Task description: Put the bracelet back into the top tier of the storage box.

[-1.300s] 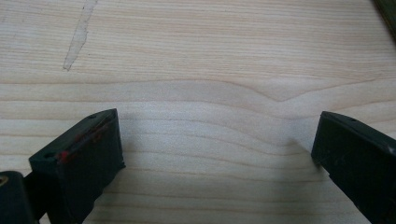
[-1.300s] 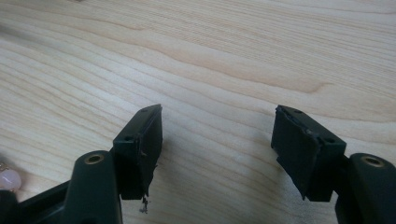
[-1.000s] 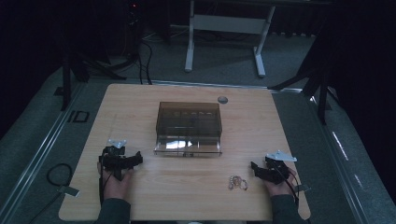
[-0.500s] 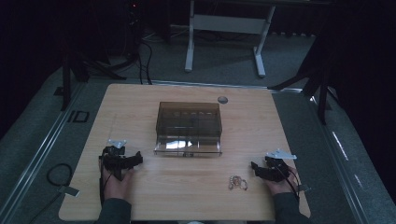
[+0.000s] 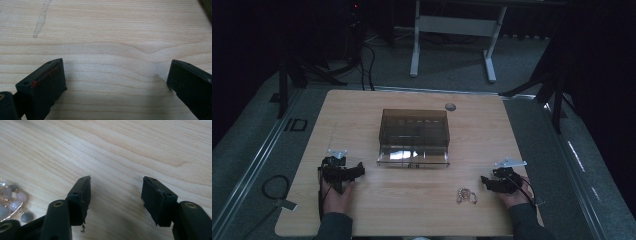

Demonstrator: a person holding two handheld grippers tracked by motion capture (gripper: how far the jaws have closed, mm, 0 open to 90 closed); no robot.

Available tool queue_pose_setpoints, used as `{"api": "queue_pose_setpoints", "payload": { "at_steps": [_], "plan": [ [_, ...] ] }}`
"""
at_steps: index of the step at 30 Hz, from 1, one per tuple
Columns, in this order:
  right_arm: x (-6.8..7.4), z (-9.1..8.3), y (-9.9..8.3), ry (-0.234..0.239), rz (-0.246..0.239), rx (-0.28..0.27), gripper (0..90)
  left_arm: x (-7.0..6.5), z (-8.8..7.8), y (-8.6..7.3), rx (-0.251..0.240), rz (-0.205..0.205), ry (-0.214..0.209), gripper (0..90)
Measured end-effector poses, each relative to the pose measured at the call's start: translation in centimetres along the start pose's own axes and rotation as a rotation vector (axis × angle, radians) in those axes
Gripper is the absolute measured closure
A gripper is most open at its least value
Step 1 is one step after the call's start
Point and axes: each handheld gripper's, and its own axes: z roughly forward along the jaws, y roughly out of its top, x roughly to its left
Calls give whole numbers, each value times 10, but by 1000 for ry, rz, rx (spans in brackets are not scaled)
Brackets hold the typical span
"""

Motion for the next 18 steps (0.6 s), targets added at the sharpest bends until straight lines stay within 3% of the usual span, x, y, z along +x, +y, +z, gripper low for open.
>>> {"api": "queue_pose_setpoints", "payload": {
  "at_steps": [5,9,18],
  "plan": [
    [2,-3,4,27,-35,54,462,0,0,0,0,0,0,18],
    [4,-5,7,79,-28,83,488,0,0,0,0,0,0,18],
    [8,-12,14,110,-60,131,507,0,0,0,0,0,0,18]
  ]
}}
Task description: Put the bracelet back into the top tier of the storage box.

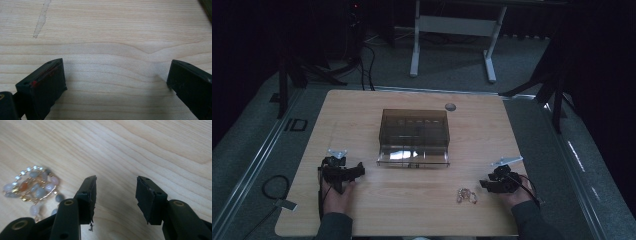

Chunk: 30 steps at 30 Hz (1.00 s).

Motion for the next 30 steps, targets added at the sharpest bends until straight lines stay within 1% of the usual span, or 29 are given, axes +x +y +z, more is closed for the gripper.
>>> {"api": "queue_pose_setpoints", "payload": {
  "at_steps": [2,6,7,10,16,21,24,30],
  "plan": [
    [4,-1,3,5,-28,23,511,0,0,0,0,0,0,18],
    [10,-2,6,12,-59,53,514,0,0,0,0,0,0,18],
    [10,-2,6,12,-59,53,514,0,0,0,0,0,0,18],
    [16,-2,9,20,-92,81,521,0,0,0,0,0,0,18],
    [25,-2,16,38,-132,116,521,0,0,0,0,0,0,18],
    [32,-1,21,49,-158,141,521,0,0,0,0,0,0,18],
    [34,-1,22,54,-166,147,522,0,0,0,0,0,0,18],
    [40,0,26,67,-195,177,522,0,0,0,0,0,0,18]
  ]
}}
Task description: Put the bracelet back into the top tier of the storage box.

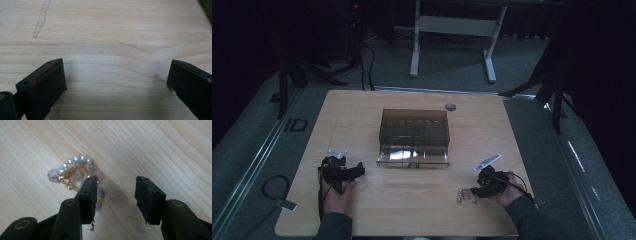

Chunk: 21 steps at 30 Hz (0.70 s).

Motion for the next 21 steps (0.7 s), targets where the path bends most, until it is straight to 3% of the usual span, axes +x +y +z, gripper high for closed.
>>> {"api": "queue_pose_setpoints", "payload": {
  "at_steps": [21],
  "plan": [
    [13,8,15,45,-35,57,522,0,0,0,0,0,0,18]
  ]
}}
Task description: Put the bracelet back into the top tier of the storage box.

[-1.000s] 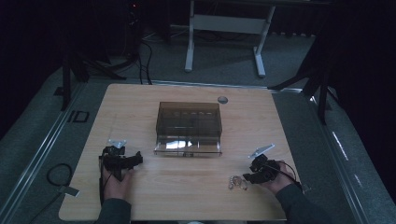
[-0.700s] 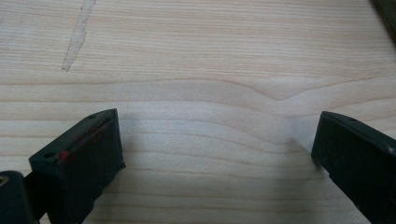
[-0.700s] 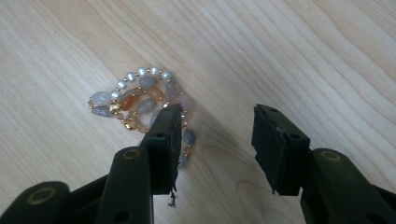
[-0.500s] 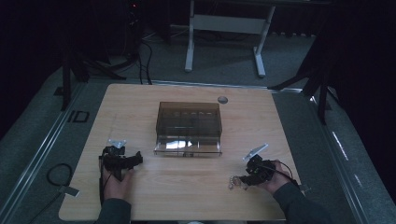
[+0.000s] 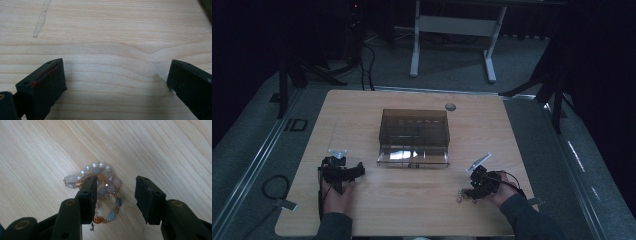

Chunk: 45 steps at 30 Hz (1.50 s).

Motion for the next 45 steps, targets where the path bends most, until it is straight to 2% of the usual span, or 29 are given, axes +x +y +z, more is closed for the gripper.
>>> {"api": "queue_pose_setpoints", "payload": {
  "at_steps": [13,20,24,30,40,42,45],
  "plan": [
    [-1,6,0,-8,-6,52,592,0,0,0,0,0,0,18],
    [1,7,1,-29,-30,89,639,0,0,0,0,0,0,18],
    [4,7,4,-54,-46,122,660,0,0,0,0,0,0,19],
    [7,9,11,-63,-62,176,689,0,0,0,0,0,0,19],
    [7,10,17,-53,-76,225,708,0,0,0,0,0,0,18],
    [8,10,17,-49,-83,231,750,0,0,0,0,0,0,18],
    [9,10,17,-47,-91,238,752,0,0,0,0,0,0,18]
  ]
}}
